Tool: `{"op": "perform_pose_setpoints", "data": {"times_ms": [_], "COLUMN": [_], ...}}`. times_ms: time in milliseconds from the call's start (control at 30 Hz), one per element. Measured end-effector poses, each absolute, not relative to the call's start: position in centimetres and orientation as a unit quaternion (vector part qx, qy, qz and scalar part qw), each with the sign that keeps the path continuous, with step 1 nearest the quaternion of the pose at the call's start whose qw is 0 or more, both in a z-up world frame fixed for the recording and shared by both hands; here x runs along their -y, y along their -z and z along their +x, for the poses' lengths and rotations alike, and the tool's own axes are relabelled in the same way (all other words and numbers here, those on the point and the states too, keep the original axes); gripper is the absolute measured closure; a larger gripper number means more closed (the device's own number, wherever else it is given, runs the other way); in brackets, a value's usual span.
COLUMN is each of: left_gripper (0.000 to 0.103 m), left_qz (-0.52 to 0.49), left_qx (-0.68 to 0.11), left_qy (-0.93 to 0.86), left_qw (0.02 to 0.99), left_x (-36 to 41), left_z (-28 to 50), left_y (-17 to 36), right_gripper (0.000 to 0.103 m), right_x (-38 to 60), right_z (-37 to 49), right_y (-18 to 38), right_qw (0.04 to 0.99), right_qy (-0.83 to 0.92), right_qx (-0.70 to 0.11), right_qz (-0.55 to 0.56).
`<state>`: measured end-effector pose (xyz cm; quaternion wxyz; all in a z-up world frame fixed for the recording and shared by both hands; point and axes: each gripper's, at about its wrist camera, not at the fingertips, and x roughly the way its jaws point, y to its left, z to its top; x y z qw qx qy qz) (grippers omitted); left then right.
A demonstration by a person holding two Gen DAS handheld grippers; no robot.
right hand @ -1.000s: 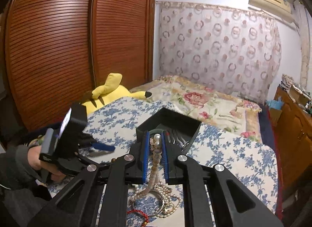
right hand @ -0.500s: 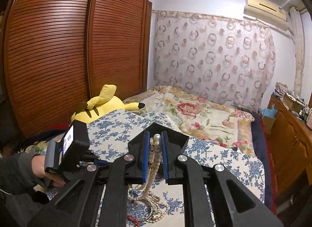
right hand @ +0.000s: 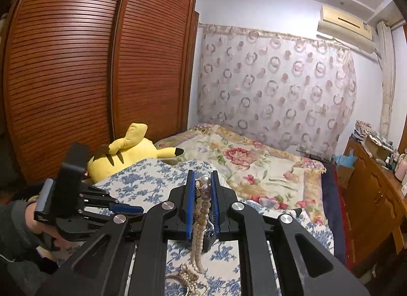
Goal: Organize jewelry
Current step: 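Grasp the brown bead bracelet with the left tool while the right tool lifts pearls, then lower the bead bracelet into the box with the left tool while the right tool drops pearls in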
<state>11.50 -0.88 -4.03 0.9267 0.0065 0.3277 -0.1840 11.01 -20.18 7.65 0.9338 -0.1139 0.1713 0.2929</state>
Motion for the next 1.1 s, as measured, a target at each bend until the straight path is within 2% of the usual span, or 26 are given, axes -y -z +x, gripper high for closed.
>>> {"op": "perform_pose_setpoints", "data": {"times_ms": [300,900,1100], "left_gripper": [0.091,0.091,0.091], "left_qz": [0.001,-0.005,-0.002], "left_qx": [-0.296,-0.278,-0.282], "left_qy": [0.192,0.174,0.167], "left_qw": [0.936,0.945,0.945], "left_x": [1.3,1.5,1.8], "left_z": [11.9,16.8,18.0], "left_y": [0.4,-2.7,-2.5], "right_gripper": [0.089,0.089,0.089], "right_x": [19.7,18.0,17.0], "right_z": [13.1,20.5,22.8], "right_y": [-8.9,-11.5,-9.9], "right_qw": [0.939,0.949,0.945], "right_qy": [-0.281,-0.253,-0.244], "right_qx": [-0.163,-0.164,-0.193], "right_qz": [-0.112,-0.093,-0.104]}}
